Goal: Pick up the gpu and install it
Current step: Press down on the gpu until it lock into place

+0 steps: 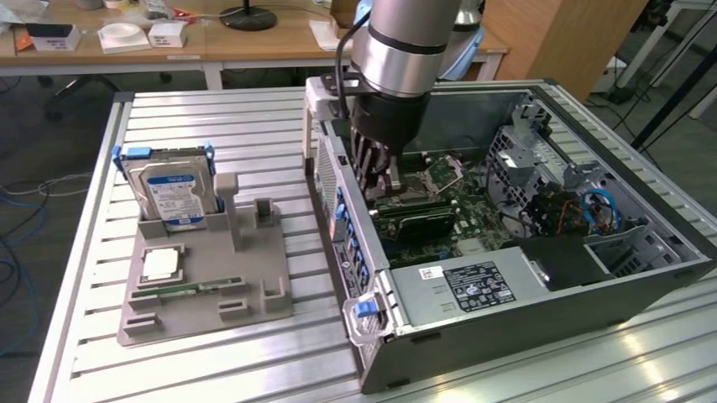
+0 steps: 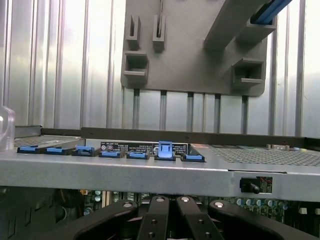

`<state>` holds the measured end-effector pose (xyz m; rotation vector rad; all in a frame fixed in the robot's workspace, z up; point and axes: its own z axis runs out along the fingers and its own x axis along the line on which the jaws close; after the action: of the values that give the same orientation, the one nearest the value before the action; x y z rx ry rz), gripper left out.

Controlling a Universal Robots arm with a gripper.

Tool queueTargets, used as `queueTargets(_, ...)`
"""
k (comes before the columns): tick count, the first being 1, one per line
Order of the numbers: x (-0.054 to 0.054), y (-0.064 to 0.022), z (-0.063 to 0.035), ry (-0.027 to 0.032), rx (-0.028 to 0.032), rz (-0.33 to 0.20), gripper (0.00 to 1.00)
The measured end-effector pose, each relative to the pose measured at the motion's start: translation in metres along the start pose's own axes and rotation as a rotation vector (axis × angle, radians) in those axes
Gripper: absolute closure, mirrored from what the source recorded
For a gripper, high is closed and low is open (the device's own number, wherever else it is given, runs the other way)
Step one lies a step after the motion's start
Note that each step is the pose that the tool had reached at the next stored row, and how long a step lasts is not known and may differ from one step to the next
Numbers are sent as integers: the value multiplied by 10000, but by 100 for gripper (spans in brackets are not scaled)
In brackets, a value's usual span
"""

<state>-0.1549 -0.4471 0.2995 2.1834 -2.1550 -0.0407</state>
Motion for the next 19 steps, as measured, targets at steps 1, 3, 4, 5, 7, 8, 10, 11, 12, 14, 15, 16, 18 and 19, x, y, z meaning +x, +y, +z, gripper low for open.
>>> queueTargets(1, 0, 0, 5, 3, 0, 1, 89)
queueTargets(3, 0, -1, 19, 4, 2, 0, 89)
queueTargets(4, 1, -2, 24, 7, 1, 0, 89)
queueTargets(5, 1, -1, 26, 7, 2, 0, 89)
queueTargets(7, 0, -2, 20, -5, 11, 0, 89)
queueTargets(8, 0, -1, 4, -21, 21, 0, 89)
queueTargets(10, 3, 4, -52, 0, 7, 1, 89)
queueTargets(11, 3, 4, -79, -3, 9, 1, 89)
queueTargets(12, 4, 0, -94, -2, 9, -1, 89)
queueTargets(14, 4, -25, -105, -2, 9, -4, 89)
queueTargets(15, 5, -44, -108, -2, 8, -5, 89)
queueTargets(16, 5, -65, -109, -6, 9, -7, 89)
queueTargets(18, 6, -119, -113, -17, 9, -12, 89)
queueTargets(19, 7, -139, -114, -23, 9, -13, 89)
